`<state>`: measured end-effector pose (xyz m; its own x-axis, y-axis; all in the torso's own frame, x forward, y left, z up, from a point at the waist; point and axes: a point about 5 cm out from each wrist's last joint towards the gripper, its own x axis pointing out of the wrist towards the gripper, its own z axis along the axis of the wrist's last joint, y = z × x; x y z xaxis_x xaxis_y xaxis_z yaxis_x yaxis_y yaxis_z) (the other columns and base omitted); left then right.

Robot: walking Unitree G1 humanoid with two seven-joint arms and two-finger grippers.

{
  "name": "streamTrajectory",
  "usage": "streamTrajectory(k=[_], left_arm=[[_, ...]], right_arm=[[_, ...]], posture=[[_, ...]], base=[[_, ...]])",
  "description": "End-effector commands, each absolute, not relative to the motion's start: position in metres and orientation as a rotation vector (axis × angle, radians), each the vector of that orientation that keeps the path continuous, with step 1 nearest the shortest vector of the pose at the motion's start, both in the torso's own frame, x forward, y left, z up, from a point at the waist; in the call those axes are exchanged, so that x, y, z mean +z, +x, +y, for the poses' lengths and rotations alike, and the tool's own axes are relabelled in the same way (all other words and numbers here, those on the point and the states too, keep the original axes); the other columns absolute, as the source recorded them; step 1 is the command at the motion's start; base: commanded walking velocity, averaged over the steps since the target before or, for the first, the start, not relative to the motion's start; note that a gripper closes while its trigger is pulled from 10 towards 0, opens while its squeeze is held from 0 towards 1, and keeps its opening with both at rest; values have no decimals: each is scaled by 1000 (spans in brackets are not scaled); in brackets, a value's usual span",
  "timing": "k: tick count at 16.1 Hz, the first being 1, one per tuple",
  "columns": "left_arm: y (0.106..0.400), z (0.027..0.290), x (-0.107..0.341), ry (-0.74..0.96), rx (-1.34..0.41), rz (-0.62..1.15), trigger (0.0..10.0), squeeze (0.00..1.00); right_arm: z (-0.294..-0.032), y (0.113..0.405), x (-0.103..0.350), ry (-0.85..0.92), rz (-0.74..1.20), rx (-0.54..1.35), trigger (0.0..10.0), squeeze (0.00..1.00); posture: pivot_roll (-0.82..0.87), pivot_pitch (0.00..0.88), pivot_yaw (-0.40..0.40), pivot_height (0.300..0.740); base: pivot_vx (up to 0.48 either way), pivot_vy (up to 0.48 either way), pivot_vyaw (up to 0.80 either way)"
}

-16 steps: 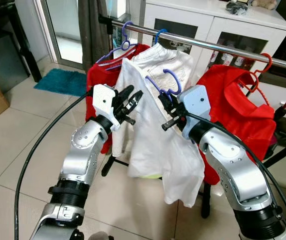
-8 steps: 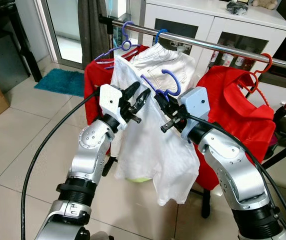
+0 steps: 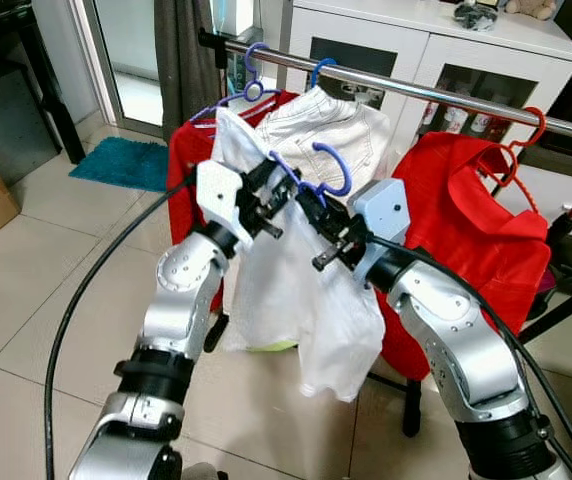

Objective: Hang hanger

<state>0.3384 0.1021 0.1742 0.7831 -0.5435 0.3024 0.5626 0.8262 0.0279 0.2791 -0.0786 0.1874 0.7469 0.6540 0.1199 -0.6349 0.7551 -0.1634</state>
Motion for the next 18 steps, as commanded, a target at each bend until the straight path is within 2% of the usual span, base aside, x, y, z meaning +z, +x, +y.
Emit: streamTrajectory(k=[1,2,3,4,18], left_arm=[[343,103,179,-86,-571,-304,10000,0],[345,105,179,-105,-555,-298,9412,0],[346,107,180,-116,-541,-292,9412,0],[347,108,180,-136,-530,-287,0,0],[346,107,179,-172,-555,-289,0,0]], right_arm=[[-76,275,192,-113,-212,740,0,0],[-76,274,192,-113,-214,744,0,0],[-76,274,192,-113,-215,747,0,0],[-76,273,192,-113,-217,749,0,0],[-79,275,190,-119,-213,740,0,0]], posture=[[-85,0,-77,740],[-86,0,-77,740],[-86,0,-77,740],[-86,0,-80,740],[-86,0,-86,740]], base=[[0,0,0],[0,0,0],[0,0,0],[0,0,0],[0,0,0]])
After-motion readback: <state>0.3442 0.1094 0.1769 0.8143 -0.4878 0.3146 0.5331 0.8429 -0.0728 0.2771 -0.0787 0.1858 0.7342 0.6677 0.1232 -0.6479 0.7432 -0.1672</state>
